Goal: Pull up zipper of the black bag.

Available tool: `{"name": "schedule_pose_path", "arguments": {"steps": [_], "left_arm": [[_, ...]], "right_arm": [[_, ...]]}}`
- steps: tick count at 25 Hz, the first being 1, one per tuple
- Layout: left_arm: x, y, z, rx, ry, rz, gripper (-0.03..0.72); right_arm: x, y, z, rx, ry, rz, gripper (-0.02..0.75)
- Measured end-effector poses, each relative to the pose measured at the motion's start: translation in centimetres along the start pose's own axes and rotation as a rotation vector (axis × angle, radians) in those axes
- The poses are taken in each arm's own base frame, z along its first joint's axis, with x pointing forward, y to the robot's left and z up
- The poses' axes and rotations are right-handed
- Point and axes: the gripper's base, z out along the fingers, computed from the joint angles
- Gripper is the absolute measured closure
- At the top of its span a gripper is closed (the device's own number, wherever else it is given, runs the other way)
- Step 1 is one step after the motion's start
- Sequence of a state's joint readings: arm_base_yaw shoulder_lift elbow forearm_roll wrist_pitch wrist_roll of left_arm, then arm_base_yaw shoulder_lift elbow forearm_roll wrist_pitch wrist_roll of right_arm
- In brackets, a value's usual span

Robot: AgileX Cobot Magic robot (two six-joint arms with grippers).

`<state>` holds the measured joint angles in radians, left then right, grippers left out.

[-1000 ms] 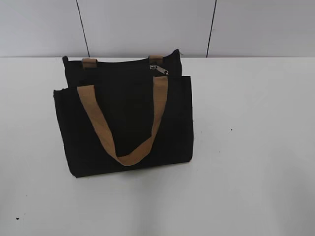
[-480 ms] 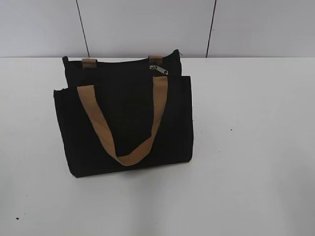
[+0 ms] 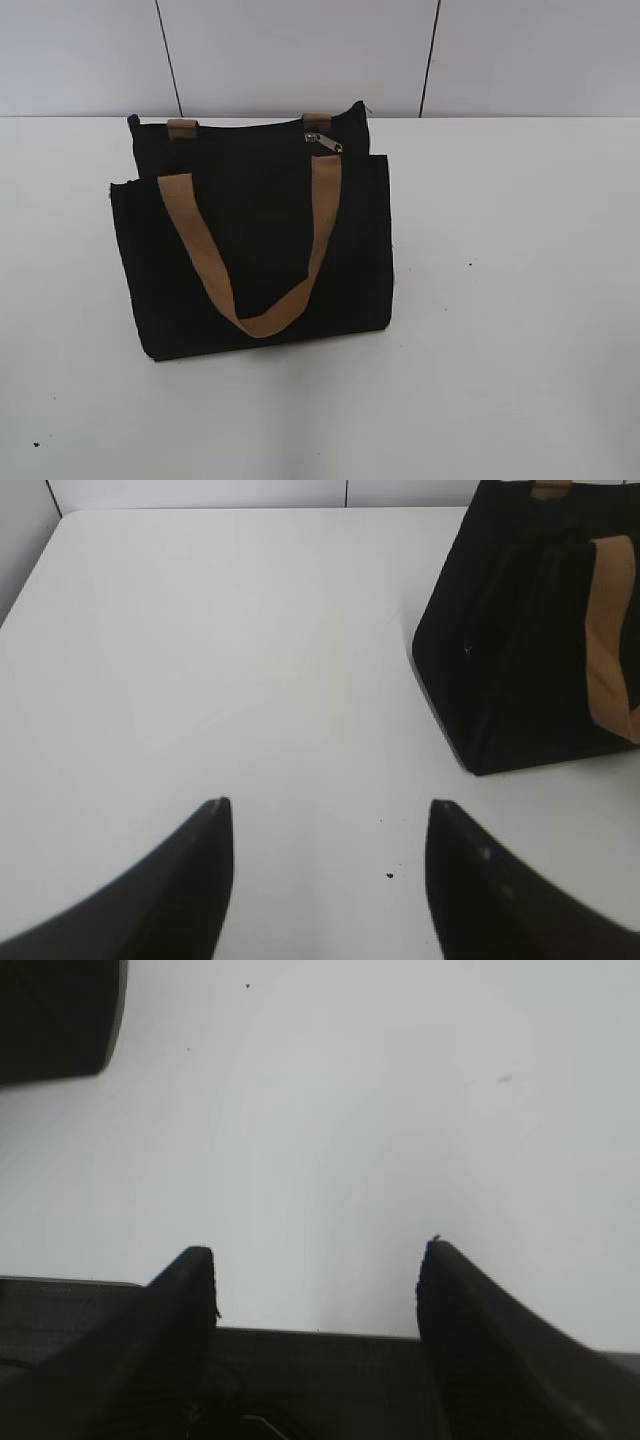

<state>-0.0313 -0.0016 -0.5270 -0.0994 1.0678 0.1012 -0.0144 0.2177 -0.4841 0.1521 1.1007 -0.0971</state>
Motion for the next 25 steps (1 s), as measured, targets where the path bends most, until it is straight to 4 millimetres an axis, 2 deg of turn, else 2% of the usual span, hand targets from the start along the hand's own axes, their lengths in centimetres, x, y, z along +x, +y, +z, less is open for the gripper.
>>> {"name": "schedule_pose_path", "arguments": {"steps": [8,25], "left_arm": [[0.0,0.0,-0.1,0.0,-0.009,0.0,0.219],[0.0,0.0,-0.1,0.001,-0.01,0.0,0.219]], "right_arm": [[1.9,0.4,-2.5,0.003,-0.215,-0.028,0.254],[2.0,0.5,-2.6,-0.002,-0.226,-0.027,0.254]]}}
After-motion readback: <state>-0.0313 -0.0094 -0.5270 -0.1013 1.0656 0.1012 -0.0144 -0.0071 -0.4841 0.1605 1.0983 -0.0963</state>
